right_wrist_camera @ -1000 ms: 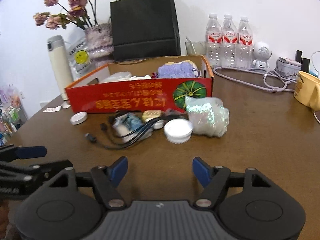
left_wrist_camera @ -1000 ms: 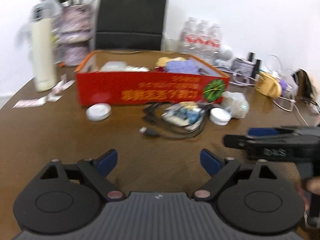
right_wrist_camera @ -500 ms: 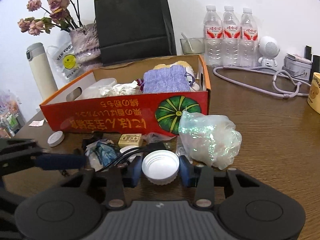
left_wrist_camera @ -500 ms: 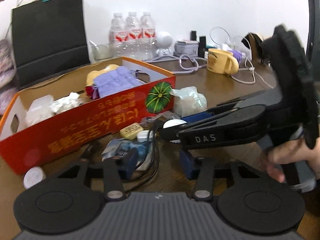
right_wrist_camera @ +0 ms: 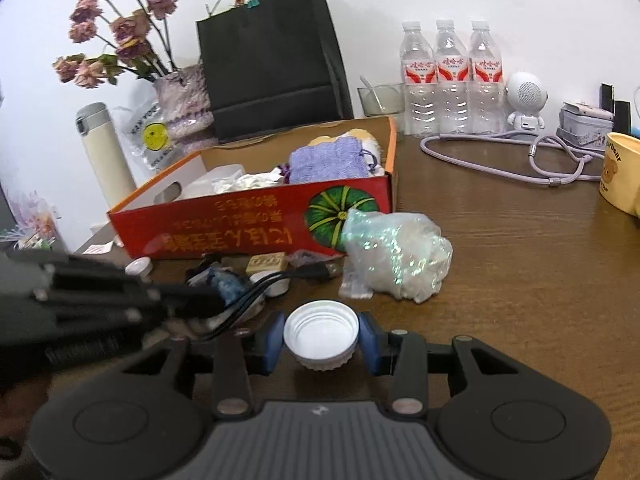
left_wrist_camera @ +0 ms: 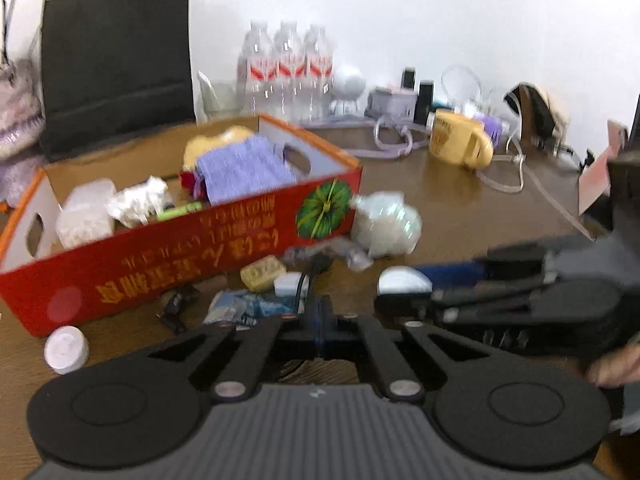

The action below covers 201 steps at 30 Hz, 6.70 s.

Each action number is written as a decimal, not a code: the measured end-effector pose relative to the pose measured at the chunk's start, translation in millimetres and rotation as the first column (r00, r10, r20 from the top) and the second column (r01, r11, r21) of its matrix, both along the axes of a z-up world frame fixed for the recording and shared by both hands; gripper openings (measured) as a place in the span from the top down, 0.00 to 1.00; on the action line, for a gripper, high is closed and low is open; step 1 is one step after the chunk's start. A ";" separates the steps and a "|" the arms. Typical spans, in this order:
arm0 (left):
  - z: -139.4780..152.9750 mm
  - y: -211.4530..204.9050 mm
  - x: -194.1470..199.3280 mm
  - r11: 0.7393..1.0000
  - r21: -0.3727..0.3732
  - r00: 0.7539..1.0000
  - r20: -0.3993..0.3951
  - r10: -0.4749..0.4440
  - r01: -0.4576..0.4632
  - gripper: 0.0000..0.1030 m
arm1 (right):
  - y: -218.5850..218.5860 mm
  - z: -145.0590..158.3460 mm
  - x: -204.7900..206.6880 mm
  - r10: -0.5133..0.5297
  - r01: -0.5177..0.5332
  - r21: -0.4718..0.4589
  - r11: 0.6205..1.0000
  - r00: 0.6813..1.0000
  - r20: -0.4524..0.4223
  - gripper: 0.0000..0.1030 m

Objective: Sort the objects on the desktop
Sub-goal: 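Grasp the white bottle cap with the right tool while the left tool grasps the black cable, then carry the cap and cable into the box and open both tools, then move both tools back above the table toward the remaining items, then grasp the white round lid with the left tool while the right tool grasps a small dark item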

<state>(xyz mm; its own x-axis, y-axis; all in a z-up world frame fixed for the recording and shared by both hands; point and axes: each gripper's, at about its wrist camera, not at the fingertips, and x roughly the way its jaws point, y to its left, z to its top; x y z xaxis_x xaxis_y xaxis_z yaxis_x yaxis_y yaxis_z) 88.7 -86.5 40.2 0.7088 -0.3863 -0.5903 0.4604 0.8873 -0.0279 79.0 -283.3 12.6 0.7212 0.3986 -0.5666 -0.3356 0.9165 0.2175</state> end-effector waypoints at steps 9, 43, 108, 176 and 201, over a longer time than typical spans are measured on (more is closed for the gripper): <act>-13.5 -33.3 25.4 0.979 0.205 0.999 0.038 -0.020 0.012 0.72 | -13.9 1.7 -30.4 -0.024 0.024 0.029 0.999 1.000 -0.005 0.62; 132.3 111.9 -91.0 0.956 -0.168 0.927 0.255 0.277 -0.240 0.95 | 27.2 65.1 -87.6 0.083 -0.091 0.043 0.995 0.983 0.164 0.62; 122.4 111.0 34.6 0.898 -0.023 0.898 -0.032 0.439 -0.440 0.00 | 63.9 169.6 106.2 -0.030 0.026 -0.017 1.000 0.959 -0.283 0.11; -30.1 153.8 49.7 0.911 -0.046 0.912 -0.026 0.409 -0.409 0.35 | 151.4 6.8 59.8 0.224 -0.220 -0.127 0.967 0.975 0.014 0.69; -10.9 121.4 -33.1 0.896 -0.082 0.894 0.070 0.442 -0.437 0.61 | 130.3 24.9 -18.0 0.157 -0.143 -0.088 0.986 0.969 0.189 0.90</act>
<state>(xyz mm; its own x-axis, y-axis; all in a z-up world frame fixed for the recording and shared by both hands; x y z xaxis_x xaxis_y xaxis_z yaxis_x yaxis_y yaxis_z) 55.7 34.9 29.3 0.8608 -0.0580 -0.5056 0.0268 0.9973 -0.0688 61.0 -153.0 37.4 0.7555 0.4731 -0.4532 -0.4996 0.8635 0.0686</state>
